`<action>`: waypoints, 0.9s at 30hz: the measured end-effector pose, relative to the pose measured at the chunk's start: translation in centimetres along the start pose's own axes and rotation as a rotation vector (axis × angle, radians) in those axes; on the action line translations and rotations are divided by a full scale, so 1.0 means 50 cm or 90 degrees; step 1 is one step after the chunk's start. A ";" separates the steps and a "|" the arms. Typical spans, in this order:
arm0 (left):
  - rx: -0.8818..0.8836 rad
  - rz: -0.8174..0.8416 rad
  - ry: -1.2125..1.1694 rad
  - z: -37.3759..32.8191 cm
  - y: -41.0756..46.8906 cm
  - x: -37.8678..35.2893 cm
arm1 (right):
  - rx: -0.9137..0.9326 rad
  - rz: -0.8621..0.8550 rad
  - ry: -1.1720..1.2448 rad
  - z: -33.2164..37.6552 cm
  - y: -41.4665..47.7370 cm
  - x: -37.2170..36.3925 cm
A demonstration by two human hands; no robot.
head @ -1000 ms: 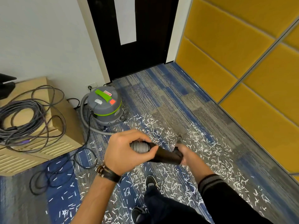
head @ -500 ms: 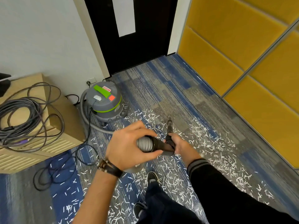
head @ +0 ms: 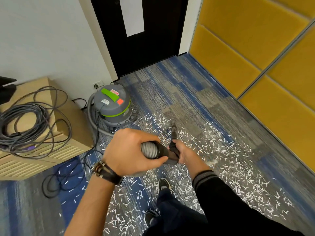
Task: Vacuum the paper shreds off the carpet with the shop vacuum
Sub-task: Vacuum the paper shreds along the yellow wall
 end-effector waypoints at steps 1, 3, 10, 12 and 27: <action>-0.003 0.013 -0.015 0.001 0.002 0.001 | -0.010 0.014 0.002 -0.004 -0.003 -0.008; -0.001 0.020 -0.054 0.000 0.007 0.000 | -0.007 0.022 0.019 -0.008 -0.007 -0.001; 0.018 -0.006 -0.108 -0.024 0.022 -0.047 | 0.020 -0.059 0.015 0.024 0.014 0.124; 0.036 -0.038 -0.105 -0.018 0.028 -0.049 | 0.029 -0.065 0.003 0.055 0.015 0.139; 0.023 0.039 -0.038 -0.033 0.068 -0.087 | -0.005 -0.068 -0.070 0.079 0.025 0.130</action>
Point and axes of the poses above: each hand's wrist, its own y-axis towards the middle knuckle, its own x-axis out of the back of the hand, z = x × y, the point moved 3 cm from there along y, towards the middle knuckle, and after that the axes turned 4 degrees about y, right-handed, at the moved point
